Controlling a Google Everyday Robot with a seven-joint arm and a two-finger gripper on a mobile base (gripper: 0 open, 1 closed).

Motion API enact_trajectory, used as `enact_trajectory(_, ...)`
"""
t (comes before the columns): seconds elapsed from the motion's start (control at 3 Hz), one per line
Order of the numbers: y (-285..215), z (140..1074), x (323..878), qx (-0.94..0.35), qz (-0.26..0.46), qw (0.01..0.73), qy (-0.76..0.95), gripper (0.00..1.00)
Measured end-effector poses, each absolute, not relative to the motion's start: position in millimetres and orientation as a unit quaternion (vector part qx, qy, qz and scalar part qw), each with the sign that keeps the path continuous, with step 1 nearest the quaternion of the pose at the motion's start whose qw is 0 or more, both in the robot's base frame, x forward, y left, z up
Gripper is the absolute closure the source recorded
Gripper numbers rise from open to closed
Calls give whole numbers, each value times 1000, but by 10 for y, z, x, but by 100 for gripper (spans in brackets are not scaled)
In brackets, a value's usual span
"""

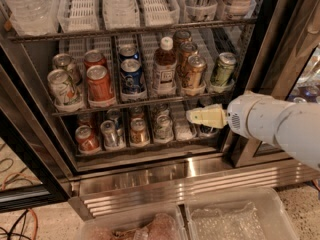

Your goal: Pick green can from middle shelf of fridge

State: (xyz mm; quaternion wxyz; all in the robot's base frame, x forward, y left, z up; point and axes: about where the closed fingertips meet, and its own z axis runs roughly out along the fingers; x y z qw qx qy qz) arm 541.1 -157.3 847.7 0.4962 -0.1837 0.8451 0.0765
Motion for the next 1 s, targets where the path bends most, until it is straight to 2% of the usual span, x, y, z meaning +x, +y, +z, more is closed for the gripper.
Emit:
enact_trajectory(0.33, -1602, 8633, 5518, -159, 73, 527, 832, 0)
enact_trajectory(1.0, -1562, 8679, 5535, -154, 75, 537, 826, 0)
